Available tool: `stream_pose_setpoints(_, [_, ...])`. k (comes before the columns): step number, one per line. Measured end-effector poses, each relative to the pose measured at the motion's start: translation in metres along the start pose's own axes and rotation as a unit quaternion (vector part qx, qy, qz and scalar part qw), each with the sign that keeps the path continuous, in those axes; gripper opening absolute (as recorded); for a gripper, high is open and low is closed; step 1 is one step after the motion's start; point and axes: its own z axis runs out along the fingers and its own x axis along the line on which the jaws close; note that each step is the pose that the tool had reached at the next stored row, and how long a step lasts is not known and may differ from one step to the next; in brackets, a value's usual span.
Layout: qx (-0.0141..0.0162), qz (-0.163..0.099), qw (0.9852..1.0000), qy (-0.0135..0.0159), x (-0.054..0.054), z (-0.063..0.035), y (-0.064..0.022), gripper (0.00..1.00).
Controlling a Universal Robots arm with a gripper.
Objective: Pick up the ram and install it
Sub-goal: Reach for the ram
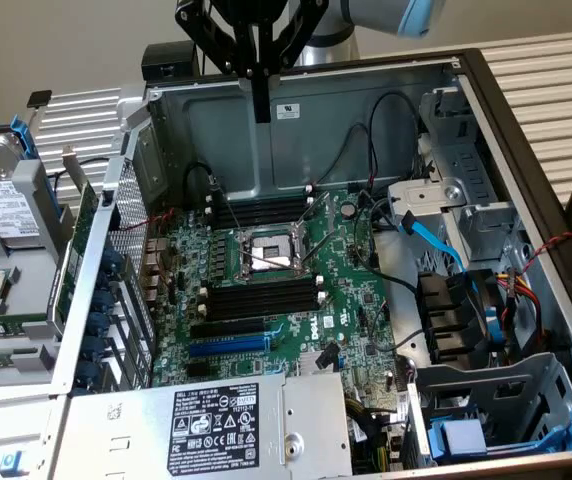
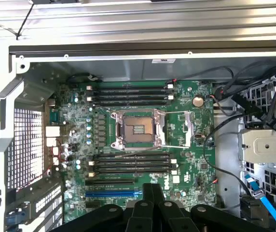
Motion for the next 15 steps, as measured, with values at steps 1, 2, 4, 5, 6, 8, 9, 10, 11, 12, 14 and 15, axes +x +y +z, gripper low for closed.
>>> stream_pose_setpoints(1, [0.0, 0.0, 1.0, 0.0, 0.0, 0.0, 0.0, 0.1])
stream_pose_setpoints(2, [0.0, 0.0, 1.0, 0.0, 0.0, 0.0, 0.0, 0.1])
stream_pose_setpoints(4, [0.0001, 0.0, 1.0, 0.0, 0.001, -0.0001, -0.0001, 0.1])
stream_pose_setpoints(5, [0.0001, 0.0, 1.0, 0.0, 0.003, -0.0001, -0.0002, 0.1])
stream_pose_setpoints(6, [0.0001, 0.0, 1.0, 0.0, 0.004, -0.0001, -0.0003, 0.1])
stream_pose_setpoints(8, [-0.0002, 0.0, 1.0, -0.0001, 0.007, -0.0002, -0.0007, 0.1])
stream_pose_setpoints(9, [-0.0005, 0.0, 1.0, -0.0003, 0.01, -0.0003, -0.0009, 0.1])
stream_pose_setpoints(10, [-0.0008, 0.0, 1.0, -0.0005, 0.012, -0.0003, -0.0012, 0.1])
stream_pose_setpoints(11, [-0.0011, 0.0, 1.0, -0.0008, 0.015, -0.0004, -0.0014, 0.1])
stream_pose_setpoints(12, [-0.0014, 0.0, 1.0, -0.001, 0.017, -0.0004, -0.0017, 0.1])
stream_pose_setpoints(14, [-0.0018, 0.0, 1.0, -0.0015, 0.022, -0.0005, -0.0022, 0.1])
stream_pose_setpoints(15, [-0.002, 0.0, 1.0, -0.0017, 0.024, -0.0006, -0.0025, 0.1])
